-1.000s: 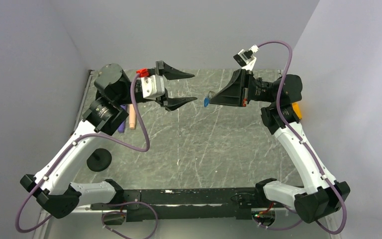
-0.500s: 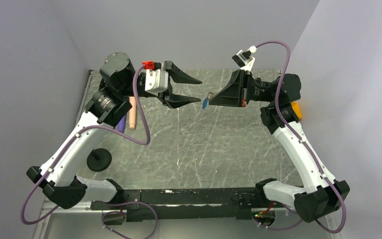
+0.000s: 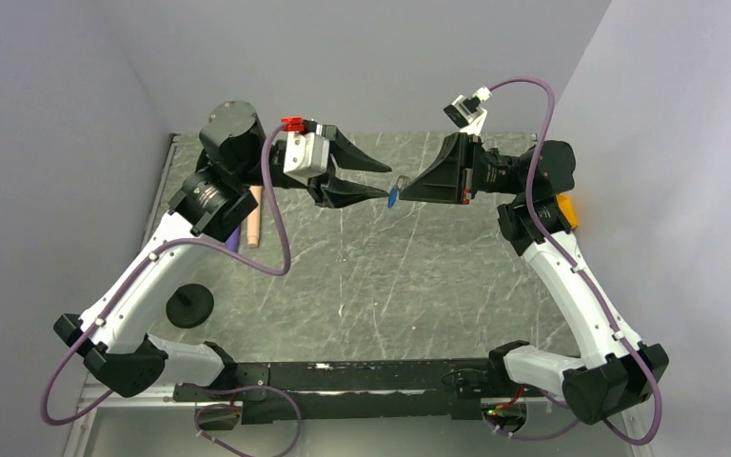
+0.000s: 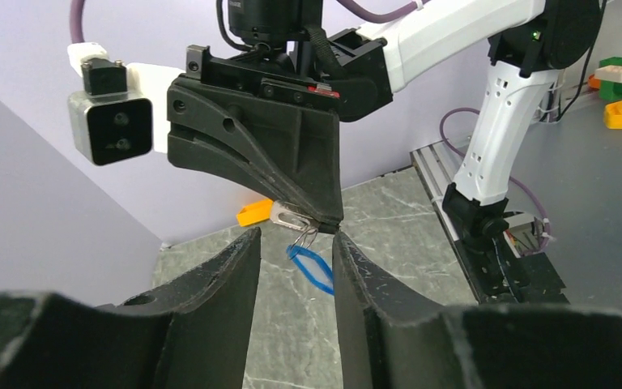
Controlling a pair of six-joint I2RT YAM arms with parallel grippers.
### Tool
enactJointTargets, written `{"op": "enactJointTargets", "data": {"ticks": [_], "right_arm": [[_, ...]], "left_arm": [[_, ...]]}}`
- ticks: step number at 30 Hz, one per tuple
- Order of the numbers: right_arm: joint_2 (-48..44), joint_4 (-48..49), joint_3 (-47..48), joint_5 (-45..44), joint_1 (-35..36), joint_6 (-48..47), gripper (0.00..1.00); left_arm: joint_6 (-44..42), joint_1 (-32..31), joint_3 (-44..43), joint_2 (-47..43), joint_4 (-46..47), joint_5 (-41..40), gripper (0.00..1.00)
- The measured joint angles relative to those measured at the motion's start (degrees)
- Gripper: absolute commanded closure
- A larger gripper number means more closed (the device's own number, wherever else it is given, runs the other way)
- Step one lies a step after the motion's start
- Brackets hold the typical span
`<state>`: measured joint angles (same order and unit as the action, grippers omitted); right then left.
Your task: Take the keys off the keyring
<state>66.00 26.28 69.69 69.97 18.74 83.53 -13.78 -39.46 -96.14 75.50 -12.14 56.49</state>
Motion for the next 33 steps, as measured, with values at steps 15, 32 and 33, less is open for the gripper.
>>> {"op": "enactJointTargets", "data": {"ticks": [15, 32, 33], "right_arm": [[0.0, 0.9, 0.0, 0.0, -0.1, 0.3, 1.0], [0.0, -2.1, 1.4, -1.1, -0.7, -2.3, 1.0], [-0.1, -3.1, 1.8, -1.3, -0.7, -3.1, 1.0]], "left_arm": [[-0.5, -2.0, 0.0, 2.0, -1.4, -1.3, 0.94], [-2.7, -5.1, -0.3, 0.8, -3.8, -9.4, 1.0], [-3.1, -5.5, 0.2, 0.3, -3.6, -10.6, 1.0]]}}
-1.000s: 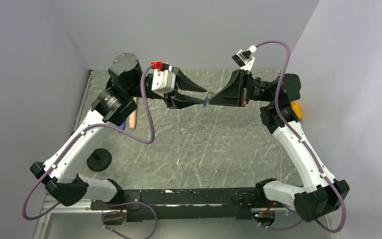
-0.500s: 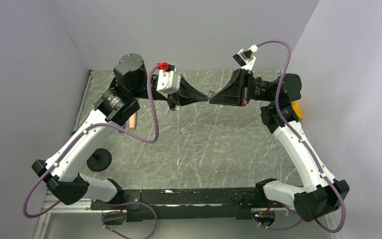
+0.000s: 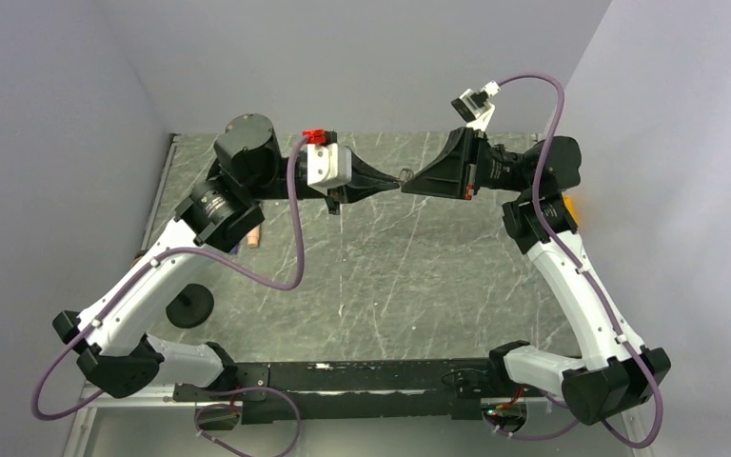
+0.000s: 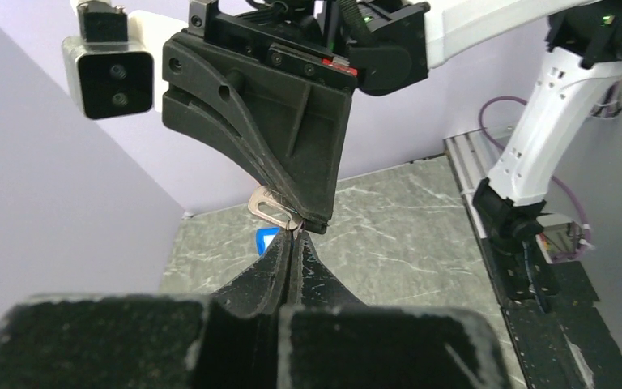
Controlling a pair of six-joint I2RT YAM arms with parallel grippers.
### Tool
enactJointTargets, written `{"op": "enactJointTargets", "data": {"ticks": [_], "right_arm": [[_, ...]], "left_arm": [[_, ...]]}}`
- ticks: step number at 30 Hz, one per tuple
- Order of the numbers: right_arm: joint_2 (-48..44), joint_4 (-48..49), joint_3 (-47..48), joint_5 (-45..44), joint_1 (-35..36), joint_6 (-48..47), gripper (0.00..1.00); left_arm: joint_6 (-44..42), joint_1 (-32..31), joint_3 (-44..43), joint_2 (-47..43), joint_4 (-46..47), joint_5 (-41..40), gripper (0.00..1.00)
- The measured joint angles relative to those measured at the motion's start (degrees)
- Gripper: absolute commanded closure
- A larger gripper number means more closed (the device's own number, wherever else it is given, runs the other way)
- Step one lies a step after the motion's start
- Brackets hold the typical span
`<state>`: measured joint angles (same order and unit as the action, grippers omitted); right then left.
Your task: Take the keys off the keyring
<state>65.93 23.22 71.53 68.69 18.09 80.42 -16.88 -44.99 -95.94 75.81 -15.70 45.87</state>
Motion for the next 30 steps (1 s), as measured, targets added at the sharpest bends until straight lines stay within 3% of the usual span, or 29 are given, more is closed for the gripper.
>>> {"op": "enactJointTargets", "data": {"ticks": [15, 30], "right_arm": [[-1.2, -7.8, 2.1, -4.2, -0.2, -7.2, 1.0], [-2.7, -10.2, 3.4, -8.5, -0.4, -10.0, 1.0]], "left_arm": [[-5.2, -7.5, 6.5, -4.5, 5.7, -19.8, 1.0], [-7.8, -12.4, 8.3, -5.2, 11.0, -30.7, 1.0]]}}
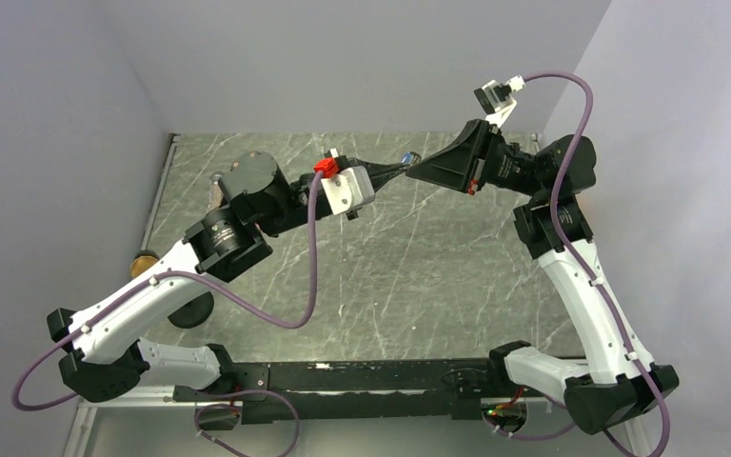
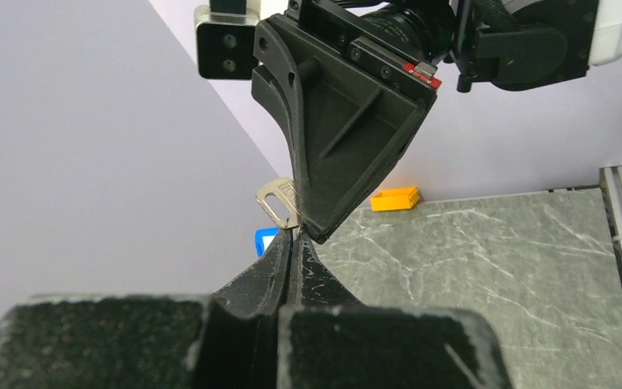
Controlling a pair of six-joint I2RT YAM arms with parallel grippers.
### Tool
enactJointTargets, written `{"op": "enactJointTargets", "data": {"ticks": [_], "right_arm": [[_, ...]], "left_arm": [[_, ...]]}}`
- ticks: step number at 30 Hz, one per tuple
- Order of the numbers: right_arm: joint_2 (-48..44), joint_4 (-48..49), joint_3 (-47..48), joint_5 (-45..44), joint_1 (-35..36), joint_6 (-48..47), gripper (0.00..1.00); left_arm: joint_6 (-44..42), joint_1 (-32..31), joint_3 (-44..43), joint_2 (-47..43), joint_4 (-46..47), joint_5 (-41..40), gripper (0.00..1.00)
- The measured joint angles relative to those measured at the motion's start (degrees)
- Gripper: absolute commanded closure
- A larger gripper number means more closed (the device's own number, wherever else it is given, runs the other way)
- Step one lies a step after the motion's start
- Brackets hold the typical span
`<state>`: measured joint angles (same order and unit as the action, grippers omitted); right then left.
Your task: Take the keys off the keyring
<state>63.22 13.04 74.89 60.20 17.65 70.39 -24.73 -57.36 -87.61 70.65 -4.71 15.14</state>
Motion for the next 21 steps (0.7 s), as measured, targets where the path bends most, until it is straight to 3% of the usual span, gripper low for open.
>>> {"op": "enactJointTargets", "data": {"ticks": [10, 21], "right_arm": [[-0.2, -5.0, 2.8, -1.8, 0.0, -3.5, 1.0], [-1.0, -9.6, 3.5, -3.3, -0.1, -4.3, 1.0]], "left_arm": [[-3.2, -3.3, 0.2, 0.1, 1.7, -6.9, 1.0], [-18.2, -8.6, 0.3, 0.9, 1.6, -16.7, 1.0]]}}
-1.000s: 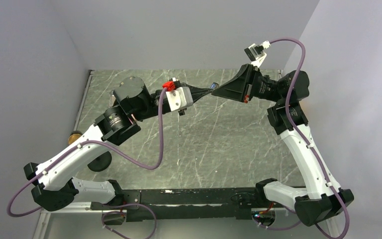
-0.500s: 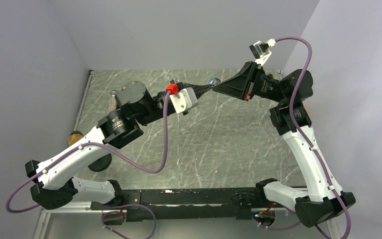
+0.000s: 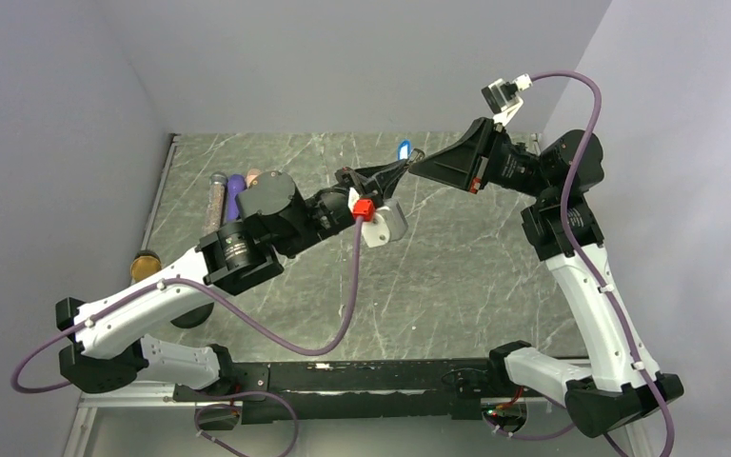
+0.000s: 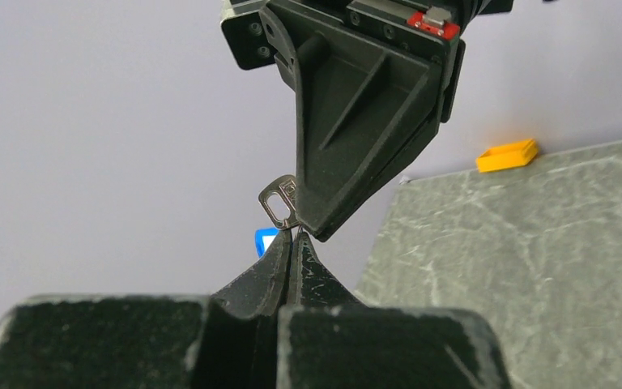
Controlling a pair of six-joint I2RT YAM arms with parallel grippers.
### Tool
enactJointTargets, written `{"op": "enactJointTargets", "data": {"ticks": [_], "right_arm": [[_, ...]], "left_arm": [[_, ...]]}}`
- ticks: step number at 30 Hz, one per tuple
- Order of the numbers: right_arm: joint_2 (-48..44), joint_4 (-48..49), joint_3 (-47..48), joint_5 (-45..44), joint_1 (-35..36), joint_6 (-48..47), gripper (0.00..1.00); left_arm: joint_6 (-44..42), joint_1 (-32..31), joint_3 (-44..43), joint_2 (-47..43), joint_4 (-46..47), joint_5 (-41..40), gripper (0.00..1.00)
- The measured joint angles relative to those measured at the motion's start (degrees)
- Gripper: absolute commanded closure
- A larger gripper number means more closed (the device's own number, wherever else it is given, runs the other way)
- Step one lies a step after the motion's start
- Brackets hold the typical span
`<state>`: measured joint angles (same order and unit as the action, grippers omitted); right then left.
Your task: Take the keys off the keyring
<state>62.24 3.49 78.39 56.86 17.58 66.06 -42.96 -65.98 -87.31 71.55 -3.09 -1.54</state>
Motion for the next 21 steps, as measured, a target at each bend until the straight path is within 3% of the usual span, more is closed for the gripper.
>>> {"op": "enactJointTargets", "data": {"ticks": [8, 21], "right_arm": [[0.9, 0.9, -0.4, 0.6, -0.2, 4.1, 1.0], [1.6, 9.6, -2.3, 2.5, -0.2, 14.5, 1.0]], "left_arm": [[-10.2, -1.9, 3.6, -0.5, 4.2, -4.7, 1.0], [-18.5, -2.8, 6.0, -1.5, 8.1, -4.8, 1.0]]}}
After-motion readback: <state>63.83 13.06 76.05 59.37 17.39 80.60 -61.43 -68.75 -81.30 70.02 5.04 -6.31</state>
